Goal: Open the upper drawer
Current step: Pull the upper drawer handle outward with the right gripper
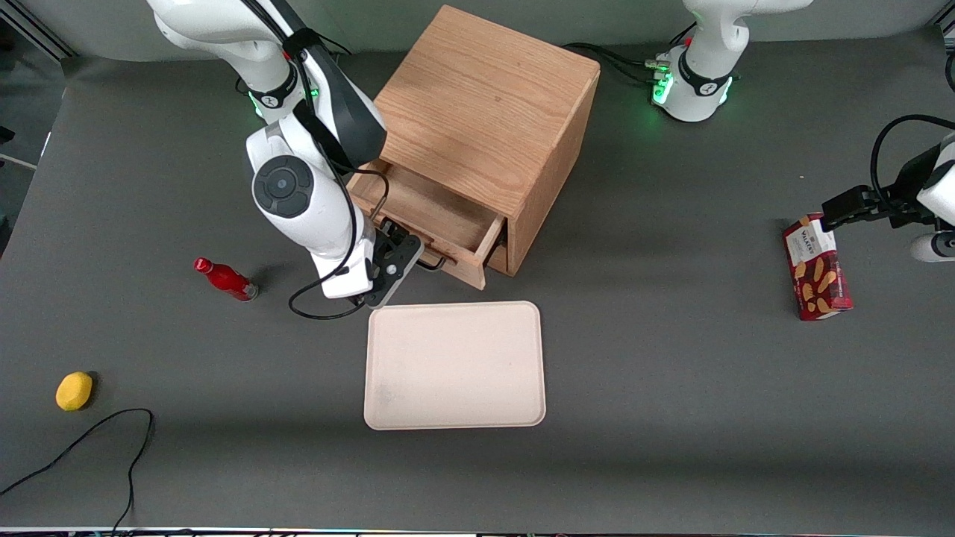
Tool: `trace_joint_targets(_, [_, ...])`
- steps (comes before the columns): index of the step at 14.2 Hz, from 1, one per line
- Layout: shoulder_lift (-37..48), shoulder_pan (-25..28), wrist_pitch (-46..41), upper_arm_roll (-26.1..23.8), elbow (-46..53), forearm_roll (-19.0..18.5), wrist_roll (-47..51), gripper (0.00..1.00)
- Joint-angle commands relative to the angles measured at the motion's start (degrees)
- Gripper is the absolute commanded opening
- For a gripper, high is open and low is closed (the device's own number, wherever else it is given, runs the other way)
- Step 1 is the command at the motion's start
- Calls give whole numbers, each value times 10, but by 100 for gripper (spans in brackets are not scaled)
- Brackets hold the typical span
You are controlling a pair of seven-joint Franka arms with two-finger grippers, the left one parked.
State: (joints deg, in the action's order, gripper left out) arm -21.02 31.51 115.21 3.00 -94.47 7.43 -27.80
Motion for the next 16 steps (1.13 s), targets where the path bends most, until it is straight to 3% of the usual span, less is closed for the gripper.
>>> trace_joint_targets(1, [-10, -10, 0, 1, 19, -8, -12, 100])
trace_joint_targets(16, [-51, -44, 0, 4, 79, -5, -28, 100])
